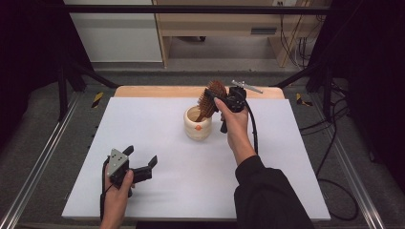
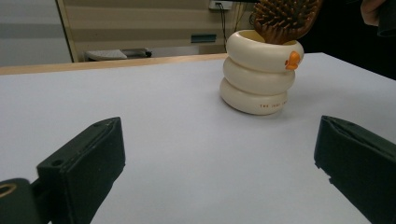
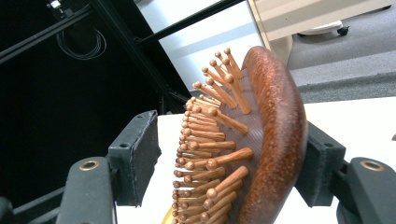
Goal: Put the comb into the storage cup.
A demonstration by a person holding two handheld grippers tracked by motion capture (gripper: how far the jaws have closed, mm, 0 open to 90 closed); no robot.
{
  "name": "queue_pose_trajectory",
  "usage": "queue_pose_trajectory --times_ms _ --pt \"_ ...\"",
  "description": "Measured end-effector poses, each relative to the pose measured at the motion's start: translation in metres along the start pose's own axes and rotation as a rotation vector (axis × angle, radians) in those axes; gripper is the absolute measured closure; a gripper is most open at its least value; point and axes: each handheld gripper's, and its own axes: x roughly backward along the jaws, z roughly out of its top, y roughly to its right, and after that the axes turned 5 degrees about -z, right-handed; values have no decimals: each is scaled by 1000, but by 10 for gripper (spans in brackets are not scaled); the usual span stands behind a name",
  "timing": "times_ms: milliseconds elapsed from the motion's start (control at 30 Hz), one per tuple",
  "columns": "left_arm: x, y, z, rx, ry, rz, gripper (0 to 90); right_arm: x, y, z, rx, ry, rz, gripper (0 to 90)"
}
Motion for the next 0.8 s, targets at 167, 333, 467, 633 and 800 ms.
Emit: queue_pose_trajectory --times_ms 167,333,467,633,800 --pt "0 0 0 2 1 1 21 1 0 0 12 1 0 312" --pt "0 0 0 2 2 1 21 5 -2 2 30 -2 -8 288" --pt "0 0 0 2 2 1 21 9 -3 3 49 -5 -14 276" --pt "0 0 0 3 1 1 21 14 -3 6 77 -2 -23 268" --pt "0 0 0 2 1 0 21 15 -3 7 79 4 -27 258"
